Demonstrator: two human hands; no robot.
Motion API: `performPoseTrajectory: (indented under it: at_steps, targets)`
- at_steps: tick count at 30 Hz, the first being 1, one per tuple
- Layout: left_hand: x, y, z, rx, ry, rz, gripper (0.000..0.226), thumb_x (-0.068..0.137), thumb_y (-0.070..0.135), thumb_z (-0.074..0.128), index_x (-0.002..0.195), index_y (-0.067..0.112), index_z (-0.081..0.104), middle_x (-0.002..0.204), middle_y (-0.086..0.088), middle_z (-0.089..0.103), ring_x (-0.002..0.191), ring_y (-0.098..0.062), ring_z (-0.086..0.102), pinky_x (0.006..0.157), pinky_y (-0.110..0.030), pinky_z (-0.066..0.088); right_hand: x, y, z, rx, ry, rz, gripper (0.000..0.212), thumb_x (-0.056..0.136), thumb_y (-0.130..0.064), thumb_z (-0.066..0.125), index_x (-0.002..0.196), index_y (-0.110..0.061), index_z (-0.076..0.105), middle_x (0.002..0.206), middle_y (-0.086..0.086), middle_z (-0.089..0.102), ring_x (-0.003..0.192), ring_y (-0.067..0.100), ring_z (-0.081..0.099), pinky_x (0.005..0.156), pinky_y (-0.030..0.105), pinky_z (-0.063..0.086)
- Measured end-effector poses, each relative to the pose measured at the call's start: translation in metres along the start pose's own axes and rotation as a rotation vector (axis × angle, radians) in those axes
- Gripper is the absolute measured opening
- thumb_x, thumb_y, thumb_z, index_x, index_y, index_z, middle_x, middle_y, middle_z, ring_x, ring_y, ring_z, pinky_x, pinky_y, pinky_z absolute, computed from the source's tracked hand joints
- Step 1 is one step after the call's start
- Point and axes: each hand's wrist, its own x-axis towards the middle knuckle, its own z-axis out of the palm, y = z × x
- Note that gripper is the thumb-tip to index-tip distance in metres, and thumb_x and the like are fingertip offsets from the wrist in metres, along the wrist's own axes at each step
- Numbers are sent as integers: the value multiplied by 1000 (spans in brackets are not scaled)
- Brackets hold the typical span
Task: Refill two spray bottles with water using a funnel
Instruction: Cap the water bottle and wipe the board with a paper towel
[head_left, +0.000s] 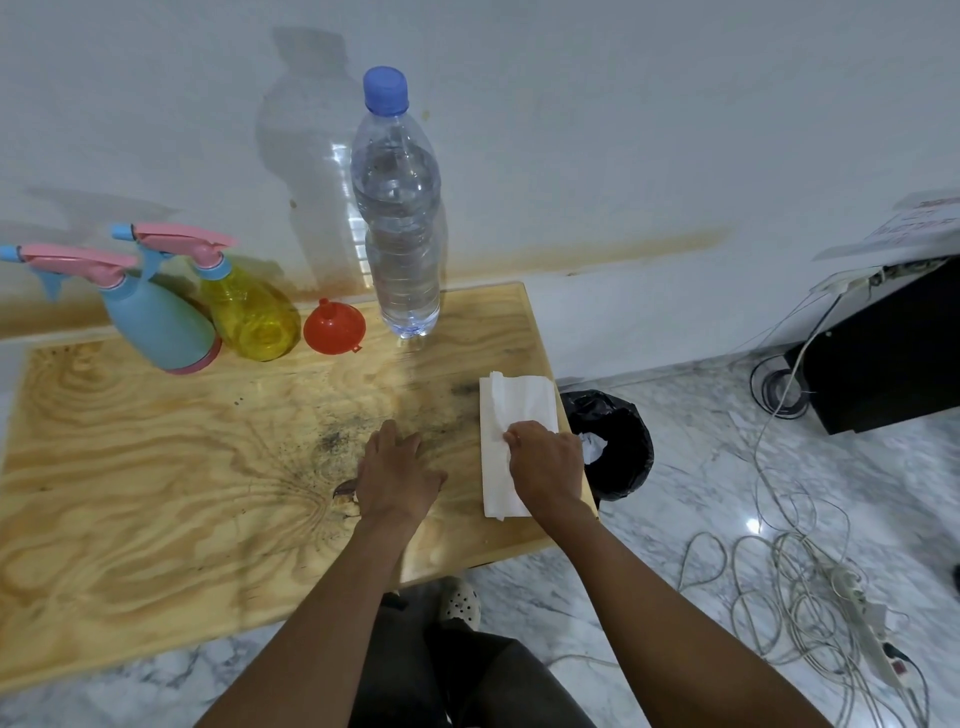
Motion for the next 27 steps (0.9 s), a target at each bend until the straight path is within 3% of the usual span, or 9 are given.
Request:
performPoseTrajectory:
  at_steps: [3, 6, 9, 11, 17, 20, 25, 27]
  targets:
    - [3, 2, -1, -15, -24, -9, 61, 85, 42, 67, 140, 19, 52, 154, -4, 27, 143, -25, 25, 115, -41, 31, 1, 2, -3, 51, -47, 16, 32, 107, -26, 38, 110, -17, 68, 113, -5, 72, 92, 21, 67, 102, 32, 30]
    - [5, 17, -1, -131, 95, 55, 42, 85, 44, 56, 117, 19, 67, 131, -4, 51, 127, -26, 47, 100, -39, 46, 0, 3, -8, 111, -73, -5, 31, 107, -26, 37, 110, -16, 66, 112, -5, 70, 89, 21, 65, 106, 38, 36]
    - [11, 44, -1, -379, 88, 97, 31, 91, 37, 61, 107, 13, 74, 114, -9, 66, 110, -29, 61, 83, -35, 50, -2, 6, -16, 152, -90, -31, 29, 107, -25, 40, 112, -14, 66, 107, -2, 71, 90, 25, 64, 95, 40, 44]
    - [16, 58, -2, -480, -7, 92, 30, 93, 34, 63, 110, 11, 74, 108, -6, 72, 102, -25, 66, 83, -33, 51, -2, 9, -19, 182, -107, -33, 29, 106, -27, 41, 113, -13, 65, 107, 1, 71, 91, 28, 65, 83, 37, 46]
    - [23, 73, 5, -584, -105, 13, 26, 94, 31, 65, 103, 11, 78, 98, -1, 77, 88, -15, 69, 81, -33, 54, -1, 15, -20, 250, -141, -56, 27, 105, -30, 45, 113, -14, 65, 102, 3, 72, 88, 27, 67, 74, 34, 47]
    - [27, 78, 7, -626, -118, -21, 24, 94, 27, 64, 104, 10, 78, 100, -3, 77, 87, -15, 68, 73, -25, 50, 0, 17, -22, 291, -166, -39, 26, 104, -31, 47, 112, -14, 65, 102, 3, 72, 88, 25, 66, 71, 32, 46]
    - [29, 88, -3, -739, -164, -67, 21, 93, 22, 65, 89, 5, 77, 92, -9, 76, 70, -17, 61, 65, -24, 49, -5, 20, -27, 430, -169, 46, 25, 99, -40, 55, 114, -22, 62, 120, -10, 65, 109, 11, 65, 88, 34, 52]
    - [28, 93, -9, -770, -193, -66, 21, 93, 22, 65, 90, 5, 76, 90, -7, 76, 66, -16, 61, 58, -19, 47, -12, 20, -30, 441, -129, 51, 37, 91, -50, 61, 118, -24, 60, 124, -15, 63, 111, 5, 62, 90, 32, 52]
